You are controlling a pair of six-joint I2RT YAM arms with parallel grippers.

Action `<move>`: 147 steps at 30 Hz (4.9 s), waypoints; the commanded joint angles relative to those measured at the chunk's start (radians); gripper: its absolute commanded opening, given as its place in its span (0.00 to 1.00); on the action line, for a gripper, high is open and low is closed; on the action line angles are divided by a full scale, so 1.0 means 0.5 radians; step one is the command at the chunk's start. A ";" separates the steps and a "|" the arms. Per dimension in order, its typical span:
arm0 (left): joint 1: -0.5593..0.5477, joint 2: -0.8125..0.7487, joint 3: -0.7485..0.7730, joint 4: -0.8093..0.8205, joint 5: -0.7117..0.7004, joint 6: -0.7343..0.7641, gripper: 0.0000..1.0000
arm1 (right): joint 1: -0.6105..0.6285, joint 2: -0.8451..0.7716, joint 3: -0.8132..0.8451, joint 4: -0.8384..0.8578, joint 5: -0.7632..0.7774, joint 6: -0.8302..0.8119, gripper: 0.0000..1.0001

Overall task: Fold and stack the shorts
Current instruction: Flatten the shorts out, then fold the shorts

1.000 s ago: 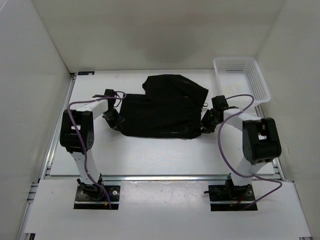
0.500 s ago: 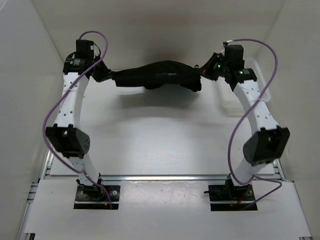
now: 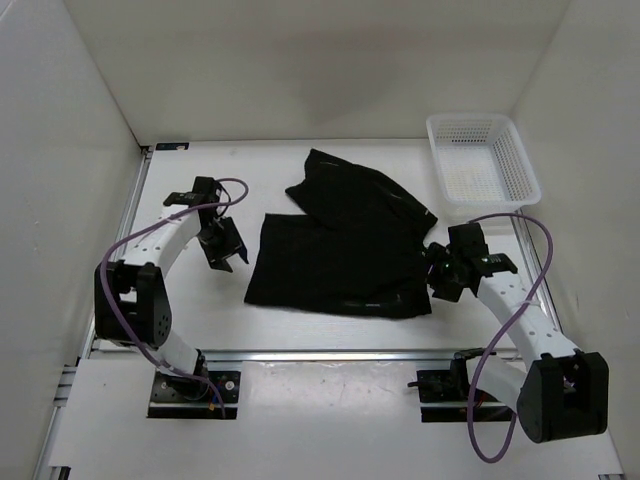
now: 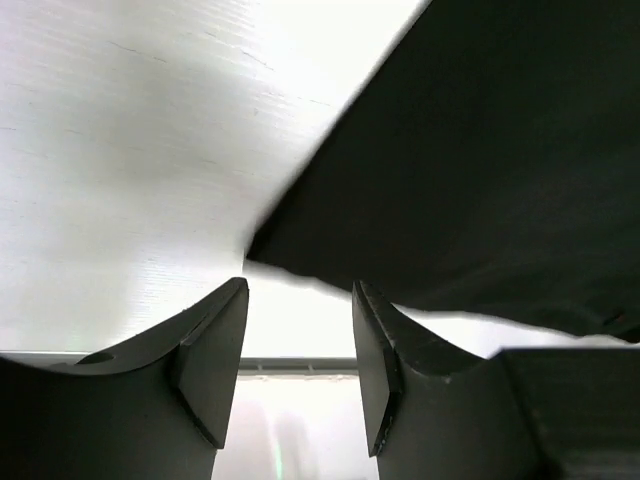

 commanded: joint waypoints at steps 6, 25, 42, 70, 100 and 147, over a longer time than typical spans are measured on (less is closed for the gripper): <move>-0.010 -0.222 -0.146 0.101 0.004 -0.058 0.61 | -0.002 0.113 0.045 0.012 -0.235 0.339 0.68; -0.421 0.482 0.494 0.104 -0.286 -0.086 0.65 | -0.021 0.334 0.379 -0.034 0.274 0.159 0.15; -0.385 1.333 1.351 -0.117 -0.312 0.031 0.14 | -0.067 1.288 1.017 0.061 0.083 -0.126 0.56; 0.156 0.683 1.133 -0.104 -0.404 0.123 0.48 | 0.535 1.258 1.376 -0.141 0.584 -0.003 0.75; -0.197 -0.434 -0.499 0.098 -0.216 -0.432 0.45 | 0.409 0.049 -0.329 0.254 -0.772 0.340 0.85; -0.154 -0.330 -0.652 0.233 -0.018 -0.487 0.67 | 0.031 0.206 -0.314 0.435 -0.254 0.457 0.00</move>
